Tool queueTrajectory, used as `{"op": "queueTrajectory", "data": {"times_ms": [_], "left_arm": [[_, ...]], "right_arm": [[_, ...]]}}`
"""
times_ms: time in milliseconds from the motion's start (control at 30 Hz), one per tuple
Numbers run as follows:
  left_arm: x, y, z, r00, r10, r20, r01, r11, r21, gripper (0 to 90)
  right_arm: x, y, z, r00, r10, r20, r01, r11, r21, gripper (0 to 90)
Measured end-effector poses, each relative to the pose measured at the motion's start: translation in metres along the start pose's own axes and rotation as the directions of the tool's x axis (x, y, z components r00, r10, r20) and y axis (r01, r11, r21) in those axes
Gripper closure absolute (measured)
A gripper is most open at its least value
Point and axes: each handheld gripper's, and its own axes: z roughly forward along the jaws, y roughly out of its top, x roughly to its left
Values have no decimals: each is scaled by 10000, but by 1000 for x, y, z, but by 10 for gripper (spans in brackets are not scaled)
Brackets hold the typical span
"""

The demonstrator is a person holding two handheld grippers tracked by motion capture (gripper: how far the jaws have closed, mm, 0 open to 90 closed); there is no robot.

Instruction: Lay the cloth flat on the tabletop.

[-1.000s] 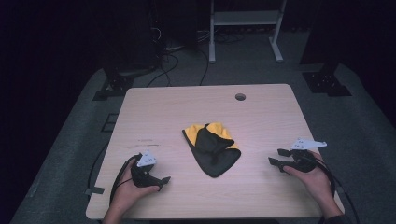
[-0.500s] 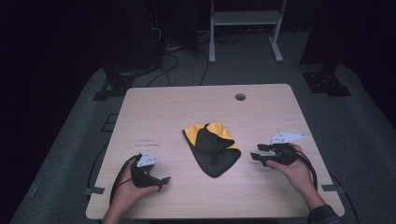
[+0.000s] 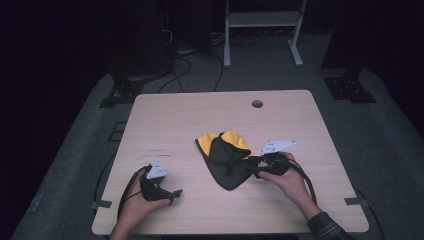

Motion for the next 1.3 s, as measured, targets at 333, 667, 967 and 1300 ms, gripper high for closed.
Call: {"op": "queueTrajectory", "data": {"times_ms": [333, 667, 967, 1300], "left_arm": [[0, 0, 0, 10000, 0, -3, 0, 10000, -11, 0], [0, 0, 0, 10000, 5, -5, -5, 10000, -5, 0], [0, 0, 0, 10000, 1, -2, -1, 10000, -5, 0], [0, 0, 0, 10000, -3, -3, 3, 10000, -12, 0]], "right_arm": [[9, 11, 43, 9995, -315, 8, 314, 9984, 461, 486], [18, 10, 70, 9851, -1350, 1069, 1230, 9861, 1121, 637], [11, 14, 58, 9946, -656, 802, 581, 9940, 929, 819], [0, 23, 17, 9950, -267, 964, 249, 9995, 194, 827]]}}
